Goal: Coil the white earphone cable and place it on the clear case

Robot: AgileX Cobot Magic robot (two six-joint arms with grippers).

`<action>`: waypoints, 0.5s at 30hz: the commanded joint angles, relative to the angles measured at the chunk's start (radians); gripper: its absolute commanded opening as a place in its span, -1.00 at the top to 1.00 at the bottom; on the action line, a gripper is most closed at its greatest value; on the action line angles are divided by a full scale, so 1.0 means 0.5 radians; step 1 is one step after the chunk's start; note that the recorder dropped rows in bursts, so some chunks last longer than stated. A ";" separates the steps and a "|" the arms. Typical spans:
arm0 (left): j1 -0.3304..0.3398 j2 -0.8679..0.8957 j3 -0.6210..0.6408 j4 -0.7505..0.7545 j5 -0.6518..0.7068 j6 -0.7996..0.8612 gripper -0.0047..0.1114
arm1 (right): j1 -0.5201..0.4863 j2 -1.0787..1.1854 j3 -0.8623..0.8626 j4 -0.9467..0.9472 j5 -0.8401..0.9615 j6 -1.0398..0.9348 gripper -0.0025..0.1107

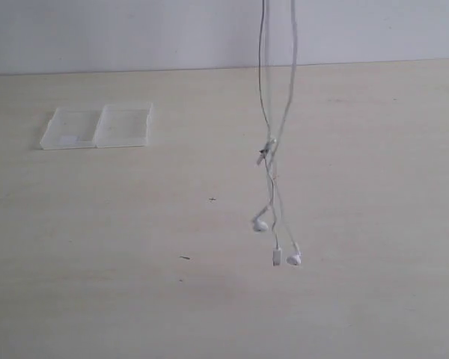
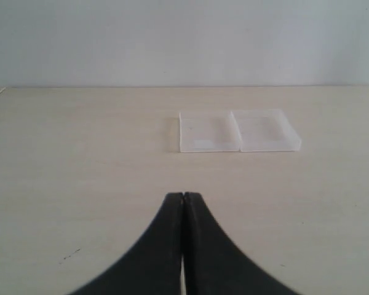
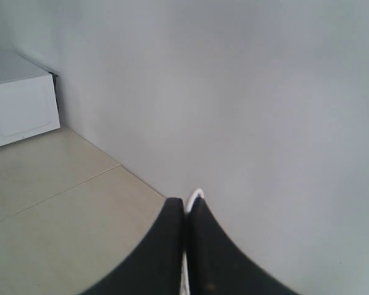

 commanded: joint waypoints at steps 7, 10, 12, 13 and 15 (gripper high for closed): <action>-0.013 -0.011 0.000 0.392 -0.039 0.228 0.92 | 0.006 0.008 -0.014 -0.006 0.124 -0.019 0.96; -0.013 -0.011 0.000 0.344 -0.207 0.237 0.92 | 0.006 0.008 -0.014 -0.006 0.160 -0.019 0.96; -0.013 -0.011 0.000 -0.079 -0.536 -0.051 0.92 | 0.006 0.008 -0.014 -0.006 0.159 -0.032 0.96; -0.013 -0.011 0.000 -0.241 -0.631 -0.235 0.92 | 0.006 0.008 -0.014 -0.006 0.159 -0.032 0.96; -0.013 -0.011 0.000 -0.296 -0.706 -0.526 0.92 | 0.006 0.008 -0.014 -0.006 0.159 -0.032 0.96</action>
